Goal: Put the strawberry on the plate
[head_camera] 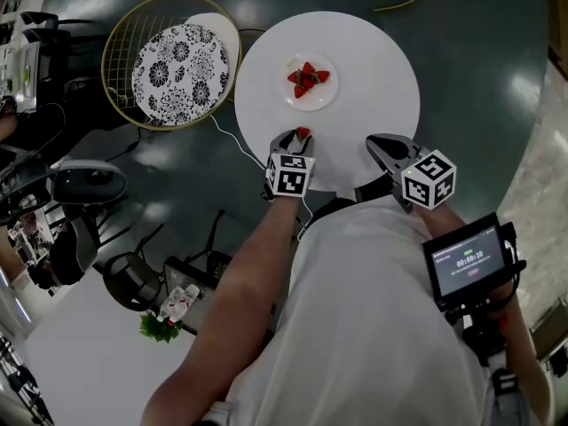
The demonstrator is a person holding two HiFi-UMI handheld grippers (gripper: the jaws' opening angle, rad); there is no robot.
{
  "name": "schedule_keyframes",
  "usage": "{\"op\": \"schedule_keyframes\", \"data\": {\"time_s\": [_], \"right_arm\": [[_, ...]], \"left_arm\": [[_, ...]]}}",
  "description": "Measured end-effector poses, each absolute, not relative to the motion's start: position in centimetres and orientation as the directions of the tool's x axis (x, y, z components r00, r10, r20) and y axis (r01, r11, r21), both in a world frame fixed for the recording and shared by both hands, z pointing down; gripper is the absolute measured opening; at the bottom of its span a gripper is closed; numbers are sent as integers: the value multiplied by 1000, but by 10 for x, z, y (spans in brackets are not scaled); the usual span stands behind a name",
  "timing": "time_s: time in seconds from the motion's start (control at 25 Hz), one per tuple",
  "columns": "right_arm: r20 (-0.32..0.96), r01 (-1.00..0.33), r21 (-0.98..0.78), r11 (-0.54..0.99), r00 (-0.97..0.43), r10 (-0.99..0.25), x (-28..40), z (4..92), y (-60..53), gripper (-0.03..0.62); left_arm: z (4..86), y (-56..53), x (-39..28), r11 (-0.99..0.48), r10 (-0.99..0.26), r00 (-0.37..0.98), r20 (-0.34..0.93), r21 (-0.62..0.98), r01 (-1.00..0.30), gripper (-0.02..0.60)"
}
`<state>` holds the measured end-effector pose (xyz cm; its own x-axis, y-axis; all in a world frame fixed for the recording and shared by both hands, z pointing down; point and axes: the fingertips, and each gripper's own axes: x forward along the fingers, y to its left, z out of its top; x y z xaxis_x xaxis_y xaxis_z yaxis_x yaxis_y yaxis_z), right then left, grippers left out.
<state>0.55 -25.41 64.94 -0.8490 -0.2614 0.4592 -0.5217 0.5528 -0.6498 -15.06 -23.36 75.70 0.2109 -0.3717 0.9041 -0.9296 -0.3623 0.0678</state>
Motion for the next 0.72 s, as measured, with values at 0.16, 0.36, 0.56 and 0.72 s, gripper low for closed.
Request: {"op": "schedule_keyframes", "data": {"time_s": [0.16, 0.36, 0.56, 0.72], "right_arm": [[458, -522, -652, 550, -849, -263, 6, 650, -254, 7], [454, -519, -653, 552, -851, -264, 7, 652, -252, 6], [450, -516, -648, 560, -853, -265, 6, 650, -255, 6], [437, -503, -643, 577, -860, -263, -1, 645, -261, 6]], "left_arm": [[758, -239, -151, -365, -377, 195, 906, 48, -930, 144], [757, -243, -151, -363, -390, 183, 903, 32, -931, 140], [745, -250, -146, -356, -418, 197, 887, 40, -934, 140], [734, -258, -144, -347, -445, 215, 869, 54, -936, 140]]}}
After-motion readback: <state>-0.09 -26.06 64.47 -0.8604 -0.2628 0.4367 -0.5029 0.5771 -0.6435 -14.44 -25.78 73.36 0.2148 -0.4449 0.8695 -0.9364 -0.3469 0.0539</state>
